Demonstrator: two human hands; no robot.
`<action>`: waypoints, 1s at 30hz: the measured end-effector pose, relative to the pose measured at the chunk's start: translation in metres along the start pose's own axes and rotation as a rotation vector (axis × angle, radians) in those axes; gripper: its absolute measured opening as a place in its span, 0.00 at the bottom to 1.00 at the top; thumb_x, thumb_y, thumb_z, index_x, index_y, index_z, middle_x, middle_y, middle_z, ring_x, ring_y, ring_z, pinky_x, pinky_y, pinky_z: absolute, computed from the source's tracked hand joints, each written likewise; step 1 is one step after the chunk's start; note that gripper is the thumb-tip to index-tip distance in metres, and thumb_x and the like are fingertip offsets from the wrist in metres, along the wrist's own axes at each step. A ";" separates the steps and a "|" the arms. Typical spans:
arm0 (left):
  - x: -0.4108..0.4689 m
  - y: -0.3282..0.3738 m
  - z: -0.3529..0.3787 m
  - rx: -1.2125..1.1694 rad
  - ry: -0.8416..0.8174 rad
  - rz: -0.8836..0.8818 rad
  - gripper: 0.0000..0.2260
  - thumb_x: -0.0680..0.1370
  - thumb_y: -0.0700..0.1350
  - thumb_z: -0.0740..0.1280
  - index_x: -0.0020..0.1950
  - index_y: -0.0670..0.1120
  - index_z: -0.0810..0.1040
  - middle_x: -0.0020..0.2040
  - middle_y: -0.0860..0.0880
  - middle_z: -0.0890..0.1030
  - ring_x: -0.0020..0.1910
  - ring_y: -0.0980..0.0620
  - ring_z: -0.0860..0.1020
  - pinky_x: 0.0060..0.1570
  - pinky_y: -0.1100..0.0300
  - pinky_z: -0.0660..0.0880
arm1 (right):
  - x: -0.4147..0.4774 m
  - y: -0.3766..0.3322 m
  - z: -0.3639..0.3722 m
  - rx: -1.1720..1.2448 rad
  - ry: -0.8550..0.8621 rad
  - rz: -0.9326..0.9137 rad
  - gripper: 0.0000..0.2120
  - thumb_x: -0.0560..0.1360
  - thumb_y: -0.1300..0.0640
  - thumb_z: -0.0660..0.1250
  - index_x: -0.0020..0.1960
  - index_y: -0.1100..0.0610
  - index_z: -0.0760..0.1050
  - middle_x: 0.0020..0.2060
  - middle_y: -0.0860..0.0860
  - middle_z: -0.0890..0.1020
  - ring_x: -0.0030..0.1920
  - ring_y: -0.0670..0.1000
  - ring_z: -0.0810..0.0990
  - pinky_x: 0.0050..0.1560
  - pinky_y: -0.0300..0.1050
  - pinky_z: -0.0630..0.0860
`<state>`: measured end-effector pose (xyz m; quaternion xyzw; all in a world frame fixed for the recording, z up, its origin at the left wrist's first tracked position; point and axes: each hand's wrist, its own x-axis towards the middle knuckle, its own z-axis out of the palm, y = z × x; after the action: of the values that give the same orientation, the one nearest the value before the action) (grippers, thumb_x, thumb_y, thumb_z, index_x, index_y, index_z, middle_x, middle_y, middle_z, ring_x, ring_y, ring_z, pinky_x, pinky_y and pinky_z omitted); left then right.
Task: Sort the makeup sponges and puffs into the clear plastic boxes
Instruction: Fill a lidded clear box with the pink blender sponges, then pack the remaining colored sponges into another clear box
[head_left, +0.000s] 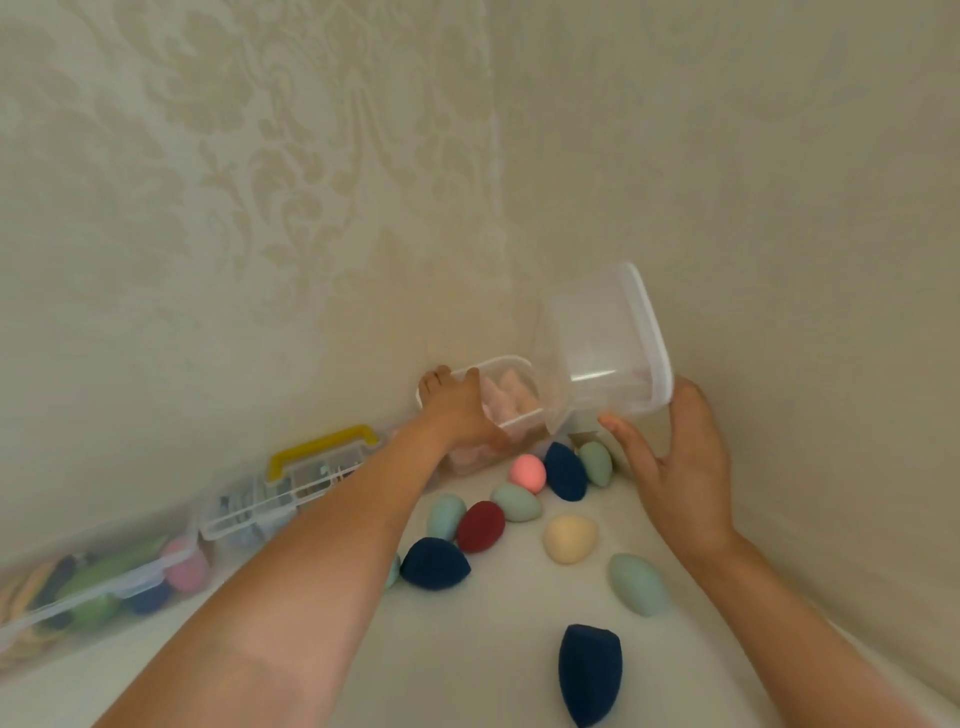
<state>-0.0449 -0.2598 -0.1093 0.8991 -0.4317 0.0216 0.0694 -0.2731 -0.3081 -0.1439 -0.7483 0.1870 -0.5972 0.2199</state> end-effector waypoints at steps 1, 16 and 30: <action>0.000 0.001 0.001 -0.001 0.003 0.022 0.47 0.64 0.61 0.75 0.75 0.46 0.57 0.71 0.36 0.61 0.71 0.37 0.58 0.71 0.49 0.57 | 0.000 0.000 0.000 0.004 -0.004 -0.002 0.18 0.73 0.53 0.68 0.60 0.47 0.66 0.51 0.46 0.74 0.52 0.41 0.71 0.52 0.29 0.65; -0.048 -0.008 -0.014 -0.546 0.017 0.025 0.21 0.78 0.59 0.60 0.60 0.45 0.77 0.59 0.46 0.78 0.56 0.47 0.77 0.53 0.58 0.71 | 0.001 -0.009 -0.004 0.110 -0.077 0.049 0.19 0.74 0.58 0.69 0.61 0.46 0.67 0.54 0.32 0.73 0.54 0.25 0.70 0.53 0.19 0.64; -0.217 -0.018 -0.102 -1.220 0.129 0.012 0.47 0.60 0.69 0.73 0.73 0.54 0.61 0.62 0.51 0.78 0.55 0.51 0.81 0.57 0.49 0.77 | -0.023 -0.074 0.001 0.005 -0.123 -0.551 0.11 0.73 0.56 0.70 0.49 0.55 0.69 0.59 0.54 0.79 0.54 0.49 0.78 0.50 0.38 0.75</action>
<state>-0.1646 -0.0660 -0.0314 0.6916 -0.3662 -0.1748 0.5975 -0.2761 -0.2339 -0.1213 -0.8052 -0.0385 -0.5885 0.0621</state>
